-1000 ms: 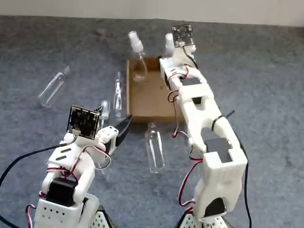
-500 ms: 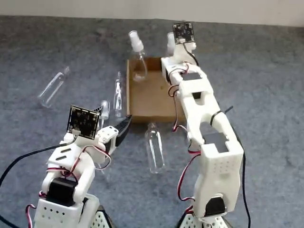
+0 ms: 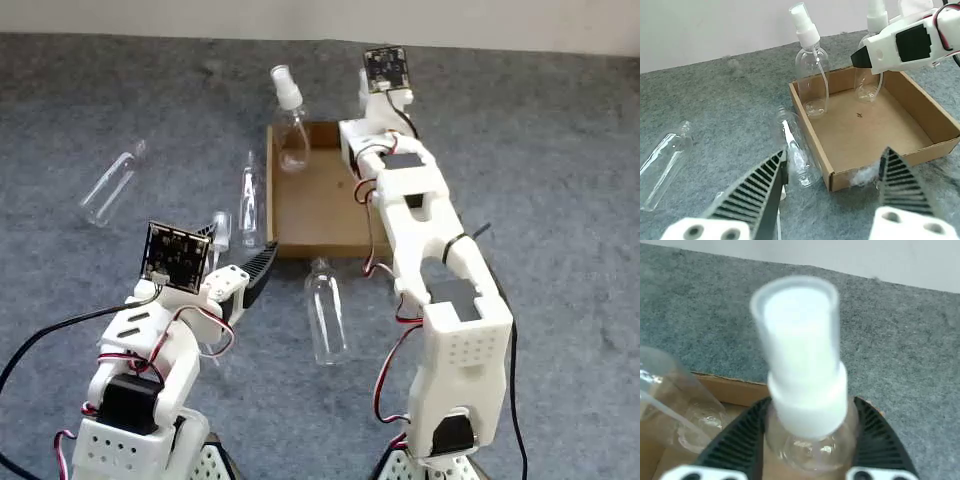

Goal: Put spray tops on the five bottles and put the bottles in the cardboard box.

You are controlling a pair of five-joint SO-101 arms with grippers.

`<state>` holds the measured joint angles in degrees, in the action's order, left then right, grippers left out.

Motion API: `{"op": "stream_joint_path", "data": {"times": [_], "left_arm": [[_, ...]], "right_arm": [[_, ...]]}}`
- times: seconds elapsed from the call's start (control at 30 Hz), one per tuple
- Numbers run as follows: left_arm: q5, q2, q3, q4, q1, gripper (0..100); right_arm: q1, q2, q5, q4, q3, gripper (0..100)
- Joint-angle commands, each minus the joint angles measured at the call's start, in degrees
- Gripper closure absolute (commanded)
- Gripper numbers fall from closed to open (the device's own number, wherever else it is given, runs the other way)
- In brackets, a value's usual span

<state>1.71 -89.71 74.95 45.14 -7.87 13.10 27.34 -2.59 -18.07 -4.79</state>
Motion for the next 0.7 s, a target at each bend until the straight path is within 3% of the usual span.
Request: {"op": "stream_joint_path", "data": {"times": [0.0,0.37,0.67], "left_arm": [[-0.09,-0.57,-0.22,-0.97,0.66,76],[-0.09,-0.57,-0.22,-0.97,0.66,76],[-0.09,-0.57,-0.13,-0.97,0.66,76]], "right_arm": [[-0.40,-1.10,-0.26,-3.74,-3.38,80.8],[0.31,-1.19,-0.18,-5.23,-5.05,73.5],[0.31,-1.10,-0.18,-17.80,-18.33,73.5]]}}
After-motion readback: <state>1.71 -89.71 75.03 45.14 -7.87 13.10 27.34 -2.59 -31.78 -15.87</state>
